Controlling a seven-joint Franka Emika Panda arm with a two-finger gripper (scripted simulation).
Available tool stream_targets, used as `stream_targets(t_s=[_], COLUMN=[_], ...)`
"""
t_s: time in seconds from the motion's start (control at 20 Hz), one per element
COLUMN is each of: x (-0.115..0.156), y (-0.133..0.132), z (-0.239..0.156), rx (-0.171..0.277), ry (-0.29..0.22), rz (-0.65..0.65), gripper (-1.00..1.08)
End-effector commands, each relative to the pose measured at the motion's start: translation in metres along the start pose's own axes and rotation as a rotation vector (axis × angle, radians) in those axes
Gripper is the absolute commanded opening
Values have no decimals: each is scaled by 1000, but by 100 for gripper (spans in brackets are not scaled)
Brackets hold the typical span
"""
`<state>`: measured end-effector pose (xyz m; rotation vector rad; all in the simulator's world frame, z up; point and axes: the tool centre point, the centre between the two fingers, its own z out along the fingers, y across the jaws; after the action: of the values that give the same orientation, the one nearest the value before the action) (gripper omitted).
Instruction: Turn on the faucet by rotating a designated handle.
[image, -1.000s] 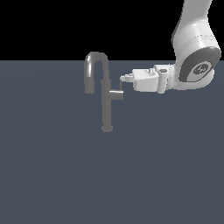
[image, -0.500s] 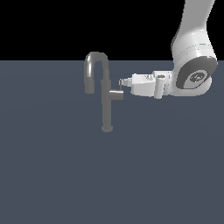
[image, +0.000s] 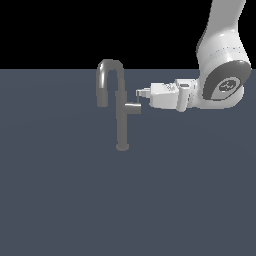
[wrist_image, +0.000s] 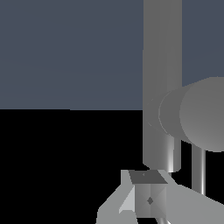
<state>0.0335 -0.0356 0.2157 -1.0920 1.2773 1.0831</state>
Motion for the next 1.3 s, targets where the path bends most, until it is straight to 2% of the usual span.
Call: stream_targets(t_s=[0.0,0.25,0.7,0.8,1.25], x=[-4,-7,-10,-13,2], y=[6,12,41,32,68], z=[0,0,0,0,0], rx=[0,0,0,7,1], ry=[0,0,0,4,0], rz=[0,0,0,-15,-1], gripper=[-100,-100,-100,-100,-100])
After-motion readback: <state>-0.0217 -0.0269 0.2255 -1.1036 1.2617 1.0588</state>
